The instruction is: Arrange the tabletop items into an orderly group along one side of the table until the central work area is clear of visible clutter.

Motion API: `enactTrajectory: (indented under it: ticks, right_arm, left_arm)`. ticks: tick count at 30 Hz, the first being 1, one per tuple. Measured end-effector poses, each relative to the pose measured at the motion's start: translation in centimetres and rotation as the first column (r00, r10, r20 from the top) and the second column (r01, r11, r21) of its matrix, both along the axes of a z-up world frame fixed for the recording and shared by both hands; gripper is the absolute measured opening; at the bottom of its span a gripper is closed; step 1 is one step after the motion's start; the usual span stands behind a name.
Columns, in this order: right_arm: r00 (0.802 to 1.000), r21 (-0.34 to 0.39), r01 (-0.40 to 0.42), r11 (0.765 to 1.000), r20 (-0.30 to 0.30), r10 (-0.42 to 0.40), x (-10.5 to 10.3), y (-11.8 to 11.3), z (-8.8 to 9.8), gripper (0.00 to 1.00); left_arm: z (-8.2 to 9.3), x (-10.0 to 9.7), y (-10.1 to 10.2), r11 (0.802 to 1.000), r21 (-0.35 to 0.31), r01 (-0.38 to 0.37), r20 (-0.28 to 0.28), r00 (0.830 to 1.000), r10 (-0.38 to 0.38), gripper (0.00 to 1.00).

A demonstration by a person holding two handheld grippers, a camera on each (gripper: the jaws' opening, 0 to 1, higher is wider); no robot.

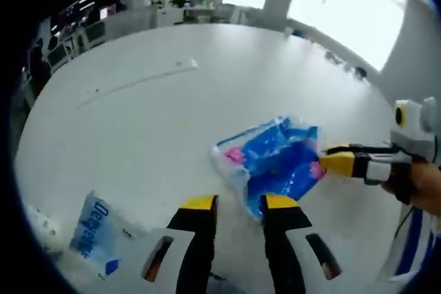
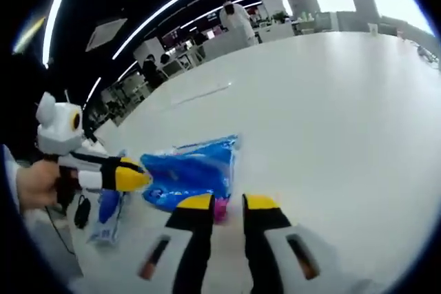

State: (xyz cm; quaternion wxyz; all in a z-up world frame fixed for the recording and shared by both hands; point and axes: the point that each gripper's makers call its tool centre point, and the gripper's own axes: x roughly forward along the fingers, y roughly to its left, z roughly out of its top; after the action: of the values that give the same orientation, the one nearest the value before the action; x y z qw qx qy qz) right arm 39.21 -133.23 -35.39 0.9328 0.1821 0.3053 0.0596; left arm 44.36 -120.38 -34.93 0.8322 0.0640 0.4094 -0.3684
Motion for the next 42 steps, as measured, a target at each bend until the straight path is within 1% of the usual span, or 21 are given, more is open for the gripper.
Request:
enactTrajectory:
  ticks: [1, 2, 4, 6, 9, 10, 11, 14, 17, 22, 25, 28, 31, 34, 37, 39, 42]
  right_arm:
    - [1.000, 0.000, -0.005, 1.000, 0.013, 0.005, 0.0, 0.0, 0.2, 0.33]
    - [1.000, -0.002, -0.007, 1.000, 0.026, 0.007, 0.0, 0.0, 0.6, 0.38]
    - [0.999, -0.015, -0.004, 1.000, 0.039, 0.004, -0.4, -0.1, 1.2, 0.44]
    - [0.999, -0.005, 0.003, 1.000, 0.050, -0.003, -0.5, 0.0, 1.6, 0.53]
    - [0.998, 0.015, 0.018, 1.000, 0.052, -0.019, -1.1, 0.5, 2.6, 0.60]
    - [0.998, 0.007, 0.025, 1.000, 0.057, -0.025, -1.3, 0.6, 2.9, 0.62]
    - [0.998, 0.005, 0.024, 1.000, 0.055, -0.024, -1.5, 0.9, 3.2, 0.64]
    - [0.998, 0.021, 0.039, 0.999, 0.045, -0.040, -2.6, 1.5, 4.0, 0.64]
    - [0.998, 0.018, 0.054, 0.998, 0.042, -0.055, -4.0, 1.8, 4.8, 0.64]
    - [0.995, 0.030, 0.096, 0.995, 0.028, -0.097, -6.1, 1.8, 4.9, 0.64]
    - [0.994, 0.031, 0.112, 0.993, 0.006, -0.112, -7.5, 2.1, 4.8, 0.64]
    - [0.990, 0.053, 0.142, 0.988, -0.001, -0.142, -8.7, 2.4, 5.1, 0.63]
    - [0.988, 0.063, 0.157, 0.985, -0.004, -0.157, -9.2, 2.9, 5.1, 0.62]
    - [0.984, 0.068, 0.178, 0.982, -0.010, -0.178, -9.5, 3.0, 5.0, 0.61]
    - [0.981, 0.071, 0.193, 0.979, -0.003, -0.193, -9.5, 3.0, 5.4, 0.61]
    - [0.982, 0.063, 0.188, 0.980, 0.001, -0.189, -9.4, 3.1, 5.8, 0.61]
    - [0.983, 0.052, 0.182, 0.982, 0.009, -0.183, -9.3, 3.4, 6.3, 0.60]
  left_arm:
    - [0.4, 0.1, 0.5, 1.000, 0.000, -0.015, 0.026, 1.000, 0.015, 0.47]
    - [0.7, 0.0, 0.7, 1.000, -0.005, -0.018, 0.042, 0.999, 0.018, 0.53]
    - [1.5, -0.2, 1.3, 0.999, -0.029, -0.019, 0.065, 0.998, 0.021, 0.61]
    - [2.4, -0.6, 2.1, 0.999, -0.039, -0.020, 0.075, 0.997, 0.023, 0.66]
    - [3.3, -1.0, 3.5, 0.999, -0.040, -0.022, 0.073, 0.997, 0.025, 0.72]
    - [3.7, -1.2, 4.2, 0.999, -0.039, -0.016, 0.076, 0.997, 0.019, 0.72]
    - [3.9, -1.2, 4.5, 0.999, -0.039, -0.014, 0.077, 0.997, 0.017, 0.72]
    - [5.0, -1.4, 6.5, 0.999, -0.038, -0.005, 0.094, 0.996, 0.009, 0.74]
    - [5.8, -1.4, 8.4, 0.999, -0.037, -0.012, 0.106, 0.994, 0.016, 0.75]
    - [6.8, -1.5, 10.9, 0.999, -0.044, -0.006, 0.117, 0.993, 0.011, 0.76]
    - [7.5, -1.7, 12.6, 0.999, -0.051, -0.010, 0.124, 0.992, 0.017, 0.75]
    - [8.0, -2.1, 13.9, 0.999, -0.051, -0.002, 0.125, 0.992, 0.008, 0.72]
    - [9.1, -2.3, 15.4, 0.999, -0.054, -0.001, 0.156, 0.988, 0.009, 0.71]
    - [9.4, -2.0, 17.1, 0.998, -0.054, -0.007, 0.158, 0.987, 0.016, 0.71]
    - [9.6, -1.6, 18.0, 0.998, -0.062, -0.016, 0.157, 0.987, 0.026, 0.70]
    - [9.6, -1.6, 18.3, 0.998, -0.065, -0.024, 0.154, 0.987, 0.034, 0.70]
    - [9.5, -1.5, 18.3, 0.998, -0.066, -0.019, 0.154, 0.988, 0.029, 0.69]
